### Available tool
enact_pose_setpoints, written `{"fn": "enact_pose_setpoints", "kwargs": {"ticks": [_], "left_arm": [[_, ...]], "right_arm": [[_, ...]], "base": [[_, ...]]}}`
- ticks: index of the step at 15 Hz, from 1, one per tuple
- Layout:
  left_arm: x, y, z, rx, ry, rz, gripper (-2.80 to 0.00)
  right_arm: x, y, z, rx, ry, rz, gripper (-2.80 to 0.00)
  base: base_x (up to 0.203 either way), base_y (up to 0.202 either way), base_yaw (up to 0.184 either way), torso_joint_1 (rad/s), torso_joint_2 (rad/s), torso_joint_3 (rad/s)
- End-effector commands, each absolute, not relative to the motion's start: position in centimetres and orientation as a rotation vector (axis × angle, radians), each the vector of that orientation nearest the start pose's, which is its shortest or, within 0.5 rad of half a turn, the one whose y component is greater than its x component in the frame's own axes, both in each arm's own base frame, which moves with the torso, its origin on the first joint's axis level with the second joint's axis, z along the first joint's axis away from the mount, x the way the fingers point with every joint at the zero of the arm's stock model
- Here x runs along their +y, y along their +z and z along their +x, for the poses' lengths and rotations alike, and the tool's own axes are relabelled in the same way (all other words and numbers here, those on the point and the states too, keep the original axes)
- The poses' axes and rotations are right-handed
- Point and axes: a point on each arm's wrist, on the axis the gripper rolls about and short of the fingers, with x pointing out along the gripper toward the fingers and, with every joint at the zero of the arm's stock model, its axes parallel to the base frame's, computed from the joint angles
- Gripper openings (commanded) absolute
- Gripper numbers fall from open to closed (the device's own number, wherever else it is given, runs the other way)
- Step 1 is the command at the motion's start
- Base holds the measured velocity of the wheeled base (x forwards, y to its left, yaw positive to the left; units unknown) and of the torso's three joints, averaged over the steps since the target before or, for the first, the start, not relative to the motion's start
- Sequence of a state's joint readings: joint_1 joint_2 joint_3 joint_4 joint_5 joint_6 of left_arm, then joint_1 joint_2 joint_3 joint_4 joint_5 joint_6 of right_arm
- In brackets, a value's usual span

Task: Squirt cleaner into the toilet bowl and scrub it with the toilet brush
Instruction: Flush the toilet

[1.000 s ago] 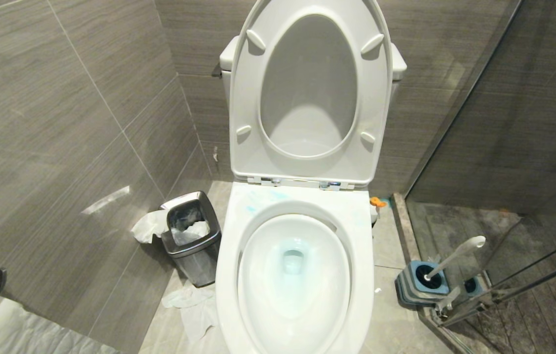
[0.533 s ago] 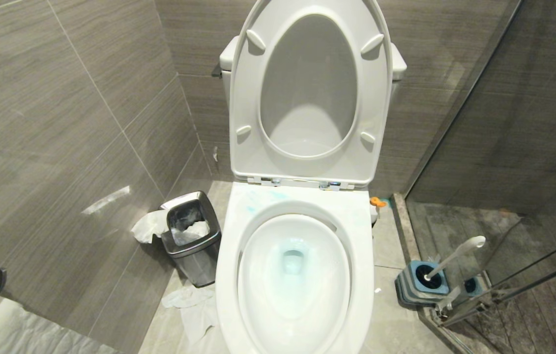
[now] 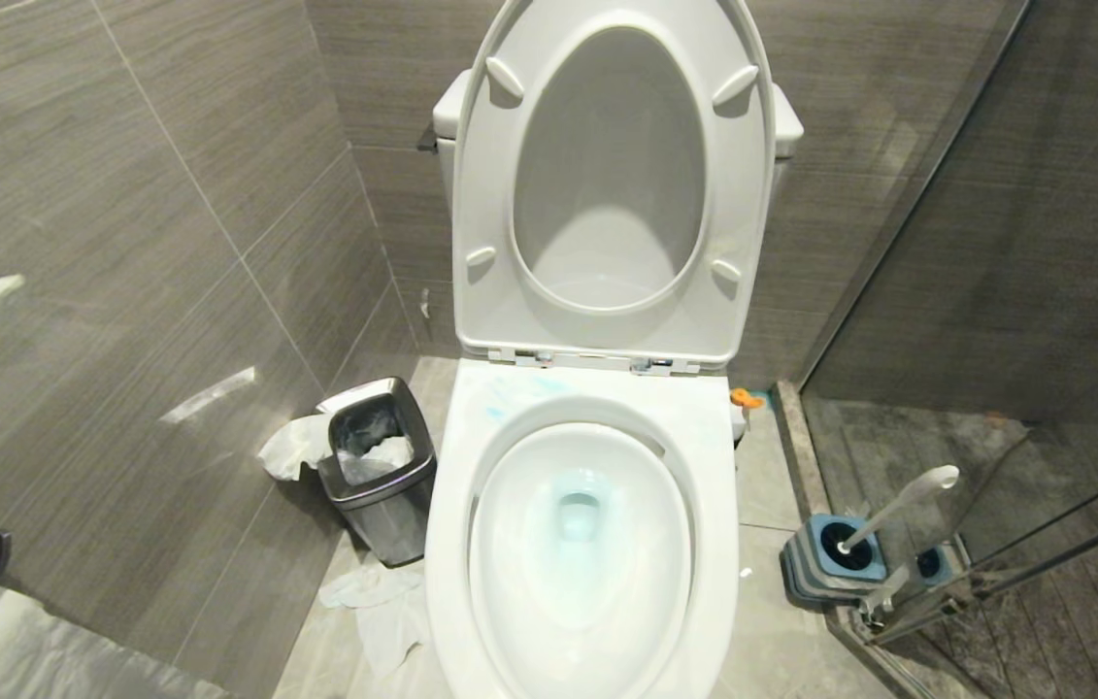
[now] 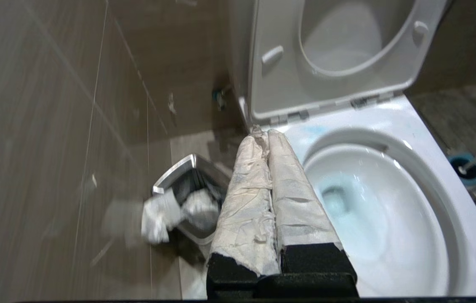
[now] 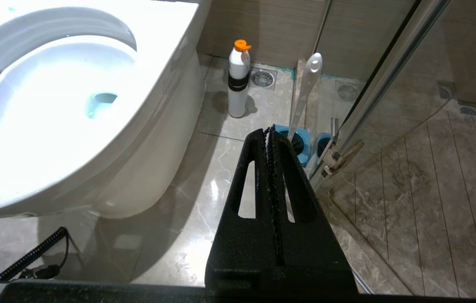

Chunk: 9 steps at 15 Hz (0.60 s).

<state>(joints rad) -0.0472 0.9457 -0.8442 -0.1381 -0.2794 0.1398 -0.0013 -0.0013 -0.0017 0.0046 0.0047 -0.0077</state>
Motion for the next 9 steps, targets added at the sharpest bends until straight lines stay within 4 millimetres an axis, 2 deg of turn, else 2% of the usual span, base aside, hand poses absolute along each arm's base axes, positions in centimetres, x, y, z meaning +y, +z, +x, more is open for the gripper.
{"fn": "enact_pose_setpoints", "kwargs": {"ticks": [1, 6, 9], "left_arm": [[-2.1, 30.5, 19.6, -0.036, -0.355, 0.139, -2.80], [-3.4, 33.4, 29.3, -0.201, -0.368, 0.155, -2.80], [-4.2, 34.1, 34.4, -0.289, -0.361, 0.185, -2.80]], "right_arm": [[0.0, 7.5, -2.3, 0.003, 0.003, -0.008, -2.80], [0.0, 7.5, -2.3, 0.003, 0.003, -0.009, -2.80], [0.0, 7.5, -2.3, 0.003, 0.003, -0.008, -2.80]], "base": [[0.000, 0.000, 0.000, 0.000, 0.00, 0.000], [0.000, 0.000, 0.000, 0.000, 0.00, 0.000], [0.000, 0.000, 0.000, 0.000, 0.00, 0.000]]}}
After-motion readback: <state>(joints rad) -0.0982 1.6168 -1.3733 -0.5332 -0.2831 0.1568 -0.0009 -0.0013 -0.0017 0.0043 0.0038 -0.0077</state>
